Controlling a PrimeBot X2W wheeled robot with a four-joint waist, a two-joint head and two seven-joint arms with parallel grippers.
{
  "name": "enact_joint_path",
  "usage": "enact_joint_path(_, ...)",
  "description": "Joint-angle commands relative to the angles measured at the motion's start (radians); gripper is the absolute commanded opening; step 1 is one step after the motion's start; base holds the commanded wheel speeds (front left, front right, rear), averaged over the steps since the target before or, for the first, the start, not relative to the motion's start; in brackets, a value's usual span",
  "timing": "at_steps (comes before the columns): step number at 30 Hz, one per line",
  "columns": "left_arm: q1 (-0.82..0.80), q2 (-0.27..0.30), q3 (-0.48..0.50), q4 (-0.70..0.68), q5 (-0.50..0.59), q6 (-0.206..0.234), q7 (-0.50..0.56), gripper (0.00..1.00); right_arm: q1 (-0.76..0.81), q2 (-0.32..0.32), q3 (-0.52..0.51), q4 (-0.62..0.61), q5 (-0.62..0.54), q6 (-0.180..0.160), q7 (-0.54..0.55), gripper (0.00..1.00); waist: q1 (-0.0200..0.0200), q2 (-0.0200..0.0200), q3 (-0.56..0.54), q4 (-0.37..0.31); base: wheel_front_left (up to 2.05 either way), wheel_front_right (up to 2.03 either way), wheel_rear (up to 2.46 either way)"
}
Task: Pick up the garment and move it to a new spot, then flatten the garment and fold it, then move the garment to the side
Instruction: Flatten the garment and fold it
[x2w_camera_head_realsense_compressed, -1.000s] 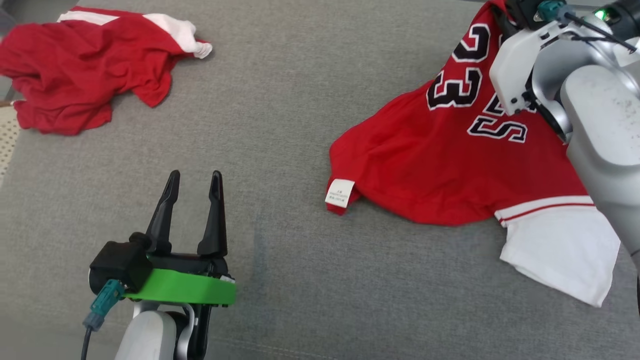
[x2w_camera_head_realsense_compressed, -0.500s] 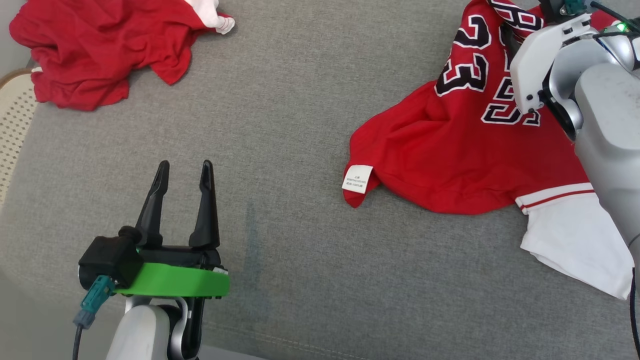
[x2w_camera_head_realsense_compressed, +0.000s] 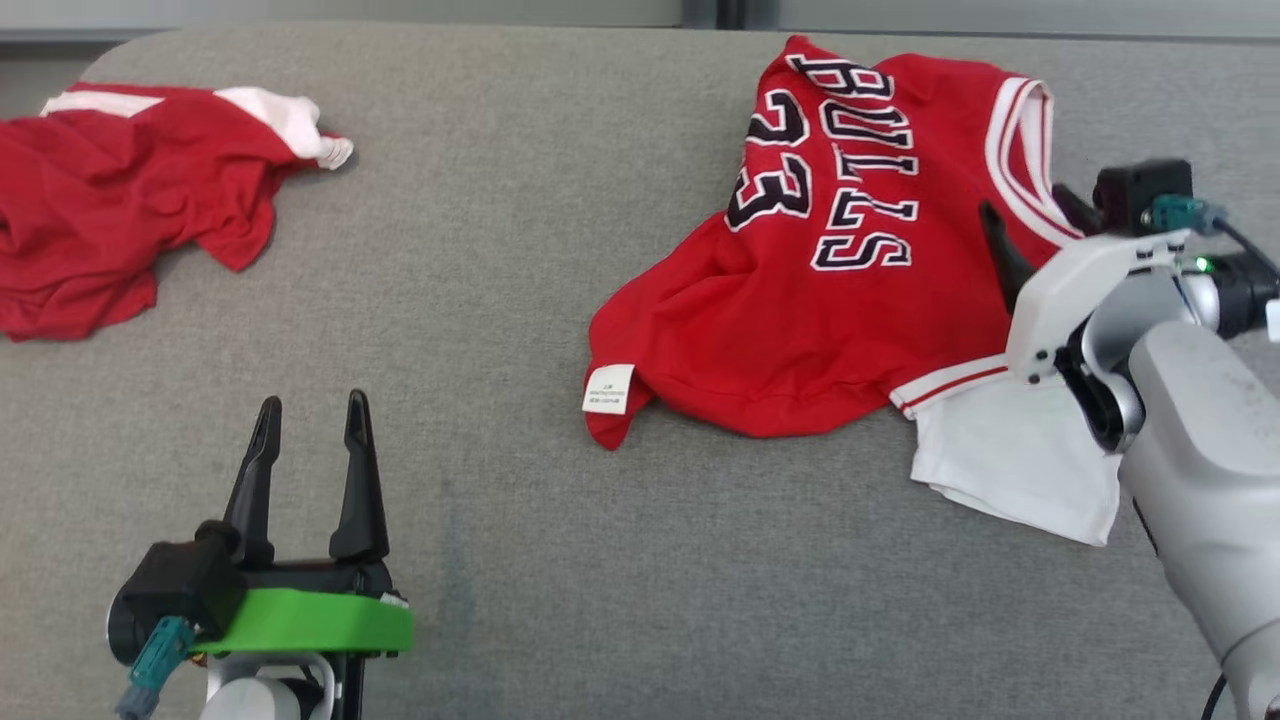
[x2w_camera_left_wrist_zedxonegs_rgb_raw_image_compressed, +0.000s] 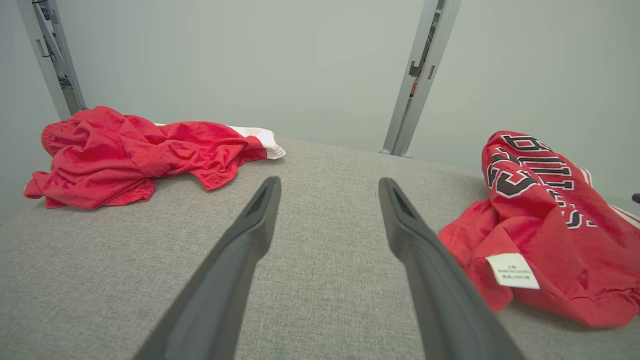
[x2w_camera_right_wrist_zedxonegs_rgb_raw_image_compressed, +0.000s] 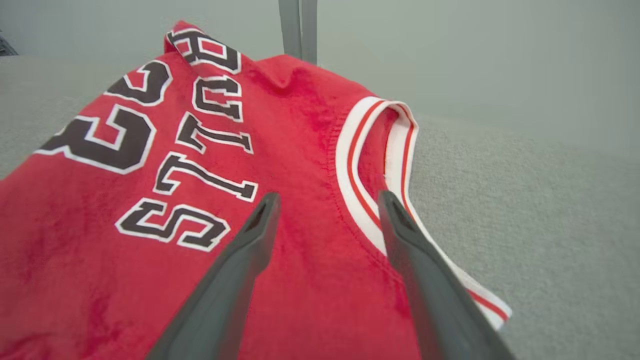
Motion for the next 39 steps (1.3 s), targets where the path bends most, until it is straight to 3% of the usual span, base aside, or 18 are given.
enact_joint_path(1, 0.024, 0.003, 0.007, 0.002, 0.013, -0.001, 0.000, 1.00, 0.050, 0.003, -0.017, -0.018, 0.006, -0.001, 0.017, 1.00, 0.0000, 0.0000, -0.093, -0.093, 0.00, 0.00, 0.00)
enact_joint_path(6, 0.060, 0.003, 0.013, -0.002, 0.017, -0.002, 0.000, 1.00, 0.175, 0.015, -0.092, -0.082, -0.005, -0.001, 0.091, 1.00, 0.0000, 0.0000, -0.117, -0.122, 0.00, 0.00, 0.00)
enact_joint_path(14, 0.054, 0.003, -0.002, -0.006, 0.021, -0.006, 0.000, 1.00, 0.273, 0.046, -0.244, -0.143, -0.080, -0.001, 0.182, 1.00, 0.0000, 0.0000, -0.109, -0.110, 0.00, 0.00, 0.00)
enact_joint_path(32, 0.004, 0.003, -0.005, -0.001, 0.024, -0.017, 0.000, 1.00, 0.212, 0.106, -0.385, -0.065, -0.192, -0.001, 0.311, 1.00, 0.0000, 0.0000, -0.024, -0.056, 0.00, 0.00, 0.00)
enact_joint_path(33, 0.002, 0.003, -0.004, -0.001, 0.024, -0.017, 0.000, 1.00, 0.209, 0.109, -0.386, -0.060, -0.194, -0.001, 0.315, 0.91, 0.0000, 0.0000, -0.022, -0.056, 0.00, 0.00, 0.00)
enact_joint_path(34, 0.001, 0.003, -0.003, -0.002, 0.024, -0.018, 0.000, 1.00, 0.208, 0.113, -0.386, -0.055, -0.196, -0.001, 0.314, 0.35, 0.0000, 0.0000, -0.020, -0.056, 0.00, 0.00, 0.00)
enact_joint_path(35, 0.000, 0.003, -0.003, -0.001, 0.025, -0.018, 0.000, 1.00, 0.209, 0.117, -0.382, -0.052, -0.195, -0.001, 0.311, 0.00, 0.0000, 0.0000, -0.018, -0.056, 0.00, 0.00, 0.00)
enact_joint_path(39, 0.000, 0.003, 0.000, 0.006, 0.028, -0.019, 0.000, 1.00, 0.210, 0.106, -0.377, -0.046, -0.185, -0.002, 0.289, 0.00, 0.0000, 0.0000, -0.021, -0.062, 0.00, 0.00, 0.00)
